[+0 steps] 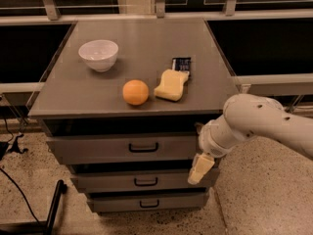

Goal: Open top drawer

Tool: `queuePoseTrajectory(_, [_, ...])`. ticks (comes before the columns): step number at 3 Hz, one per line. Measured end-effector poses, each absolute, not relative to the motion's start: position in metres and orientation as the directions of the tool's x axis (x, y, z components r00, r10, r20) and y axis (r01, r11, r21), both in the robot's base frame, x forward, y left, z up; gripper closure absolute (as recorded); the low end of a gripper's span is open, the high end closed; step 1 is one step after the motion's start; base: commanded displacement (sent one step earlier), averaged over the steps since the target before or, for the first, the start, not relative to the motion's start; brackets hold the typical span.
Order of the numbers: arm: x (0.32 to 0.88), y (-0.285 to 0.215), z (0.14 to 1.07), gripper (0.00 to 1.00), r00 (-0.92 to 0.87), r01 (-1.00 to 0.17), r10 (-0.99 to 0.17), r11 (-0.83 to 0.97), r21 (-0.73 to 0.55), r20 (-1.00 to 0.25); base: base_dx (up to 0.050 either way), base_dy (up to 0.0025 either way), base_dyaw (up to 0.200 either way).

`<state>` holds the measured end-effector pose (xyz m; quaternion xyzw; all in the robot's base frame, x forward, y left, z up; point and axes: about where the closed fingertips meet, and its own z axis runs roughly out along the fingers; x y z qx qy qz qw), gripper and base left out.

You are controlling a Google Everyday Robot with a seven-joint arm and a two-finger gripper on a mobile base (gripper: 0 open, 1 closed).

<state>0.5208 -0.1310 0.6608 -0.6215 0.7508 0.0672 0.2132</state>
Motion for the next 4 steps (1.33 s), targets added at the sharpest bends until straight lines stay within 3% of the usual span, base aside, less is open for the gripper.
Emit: queuePoseTrajectory(4, [0.451,-0.122,0.683,0.0,-0.241,-0.969,-0.895,0.202,0.14,-0.375,0.0,0.0,0.0])
